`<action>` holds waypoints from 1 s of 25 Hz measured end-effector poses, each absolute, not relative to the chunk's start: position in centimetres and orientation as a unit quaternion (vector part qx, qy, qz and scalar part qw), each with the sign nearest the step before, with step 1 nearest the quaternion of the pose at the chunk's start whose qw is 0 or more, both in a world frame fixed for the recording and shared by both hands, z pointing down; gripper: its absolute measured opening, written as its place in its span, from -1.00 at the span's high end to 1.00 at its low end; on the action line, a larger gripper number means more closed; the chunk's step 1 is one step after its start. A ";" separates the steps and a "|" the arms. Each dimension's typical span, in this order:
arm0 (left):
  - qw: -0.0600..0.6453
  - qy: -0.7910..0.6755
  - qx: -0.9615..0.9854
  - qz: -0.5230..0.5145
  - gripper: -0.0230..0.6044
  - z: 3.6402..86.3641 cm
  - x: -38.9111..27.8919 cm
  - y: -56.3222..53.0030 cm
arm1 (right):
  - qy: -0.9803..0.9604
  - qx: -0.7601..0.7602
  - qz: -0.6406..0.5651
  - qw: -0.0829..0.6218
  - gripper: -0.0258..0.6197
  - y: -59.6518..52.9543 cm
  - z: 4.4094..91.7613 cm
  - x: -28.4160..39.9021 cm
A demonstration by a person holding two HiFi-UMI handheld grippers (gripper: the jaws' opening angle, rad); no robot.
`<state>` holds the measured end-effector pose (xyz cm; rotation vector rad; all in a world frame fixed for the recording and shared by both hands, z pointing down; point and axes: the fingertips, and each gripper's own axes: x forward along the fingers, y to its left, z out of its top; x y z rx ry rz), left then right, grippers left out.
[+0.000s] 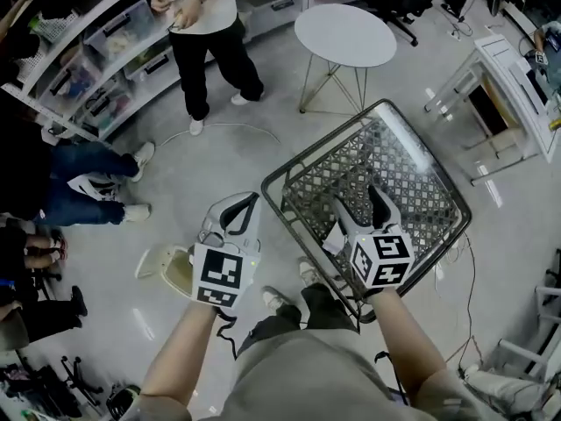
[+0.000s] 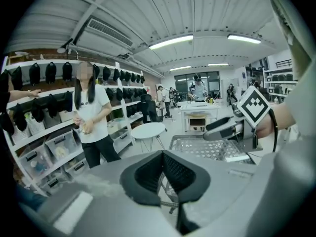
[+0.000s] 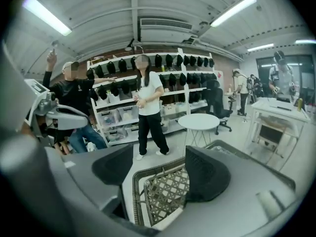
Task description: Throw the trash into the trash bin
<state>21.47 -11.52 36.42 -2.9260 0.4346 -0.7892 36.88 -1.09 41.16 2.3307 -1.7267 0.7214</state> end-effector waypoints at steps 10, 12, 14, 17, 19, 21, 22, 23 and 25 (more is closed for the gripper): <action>0.015 0.073 -0.946 -0.316 0.92 45.0 25.7 -8.6 | -0.464 0.805 0.364 0.067 -0.26 2.5 54.9 39.0; 0.004 0.062 -0.943 -0.328 0.92 46.7 25.9 -8.0 | -0.439 0.808 0.386 0.067 -0.29 3.4 57.3 38.9; -0.008 0.054 -0.940 -0.337 0.92 48.3 26.2 -7.4 | -0.419 0.808 0.407 0.070 -0.32 4.0 59.8 38.8; -0.024 0.043 -0.934 -0.354 0.92 50.6 26.2 -6.6 | -0.391 0.807 0.435 0.077 -0.34 5.0 62.9 38.5; -0.032 0.037 -0.930 -0.364 0.92 51.9 26.1 -6.2 | -0.374 0.806 0.450 0.083 -0.36 5.5 64.5 38.3; -0.039 0.034 -0.926 -0.373 0.92 52.9 26.0 -6.0 | -0.356 0.806 0.465 0.087 -0.38 5.8 66.0 38.2; -0.040 0.033 -0.925 -0.377 0.92 53.4 26.0 -5.9 | -0.345 0.805 0.475 0.085 -0.39 6.0 66.7 38.1; -0.041 0.032 -0.924 -0.380 0.92 53.7 25.9 -5.9 | -0.332 0.804 0.486 0.081 -0.41 6.3 67.5 38.0; -0.038 0.033 -0.921 -0.385 0.92 54.3 25.6 -6.1 | -0.305 0.804 0.506 0.073 -0.41 6.8 69.1 37.8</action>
